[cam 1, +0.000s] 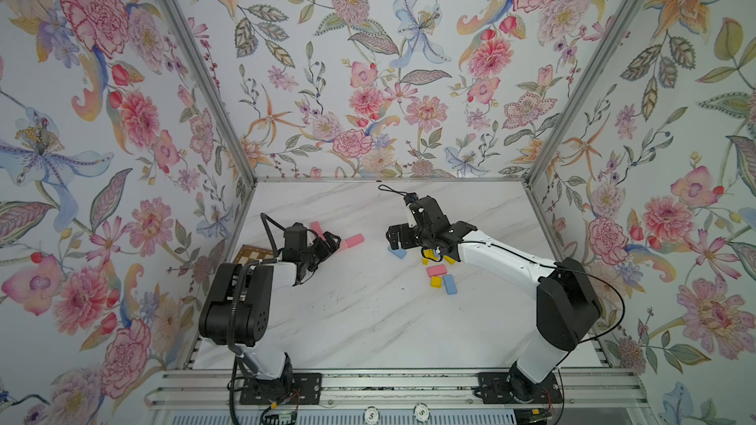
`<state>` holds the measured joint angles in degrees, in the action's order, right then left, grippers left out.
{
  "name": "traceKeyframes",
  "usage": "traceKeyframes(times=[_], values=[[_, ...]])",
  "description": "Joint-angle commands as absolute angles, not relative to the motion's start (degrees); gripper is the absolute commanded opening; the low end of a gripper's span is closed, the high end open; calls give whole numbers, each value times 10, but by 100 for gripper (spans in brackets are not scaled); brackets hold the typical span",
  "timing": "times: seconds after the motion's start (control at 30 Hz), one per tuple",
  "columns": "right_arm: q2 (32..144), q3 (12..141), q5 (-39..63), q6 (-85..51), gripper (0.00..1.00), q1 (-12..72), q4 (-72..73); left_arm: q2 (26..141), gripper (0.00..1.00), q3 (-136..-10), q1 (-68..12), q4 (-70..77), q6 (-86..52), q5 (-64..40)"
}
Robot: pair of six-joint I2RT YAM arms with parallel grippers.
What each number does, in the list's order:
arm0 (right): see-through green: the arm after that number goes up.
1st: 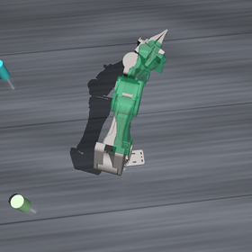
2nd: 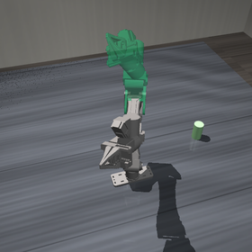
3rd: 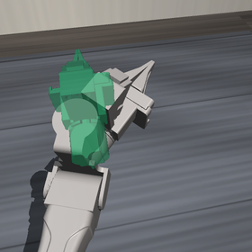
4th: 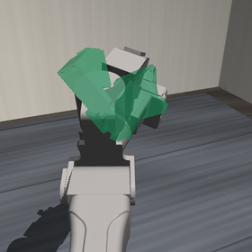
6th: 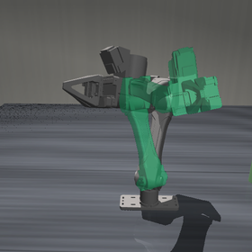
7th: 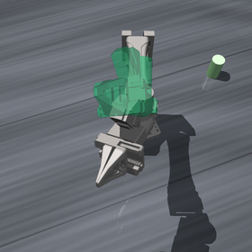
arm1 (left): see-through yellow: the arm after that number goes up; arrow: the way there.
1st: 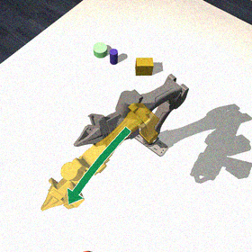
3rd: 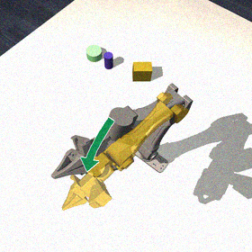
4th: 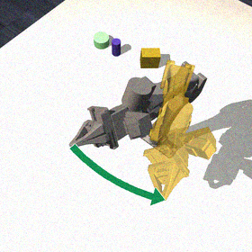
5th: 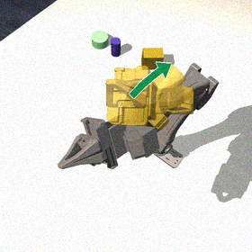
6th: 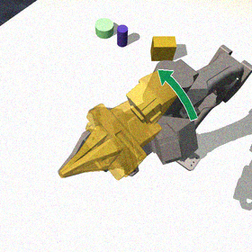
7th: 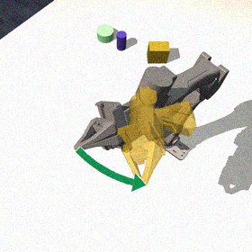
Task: Assemble the letter v with building blocks
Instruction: Adjust the building block at the center of the board, then move the building block to the center of the board.
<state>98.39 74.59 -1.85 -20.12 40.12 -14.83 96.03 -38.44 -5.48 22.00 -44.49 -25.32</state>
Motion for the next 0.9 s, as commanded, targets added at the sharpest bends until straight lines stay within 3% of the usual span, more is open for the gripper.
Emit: traceKeyframes(times=[0.0, 0.2, 0.53, 0.87], values=[[982, 761, -23, -195, 99, 403, -159, 973, 99, -392, -60, 199, -447, -255], [979, 760, -19, -194, 99, 401, -161, 964, 99, -403, -60, 166, -431, -243], [961, 757, 5, -146, 99, 346, -213, 862, 99, -477, -67, -12, -333, -167], [1078, 808, 18, -73, 82, 353, -283, 782, 99, -549, -189, -156, -215, 84]])
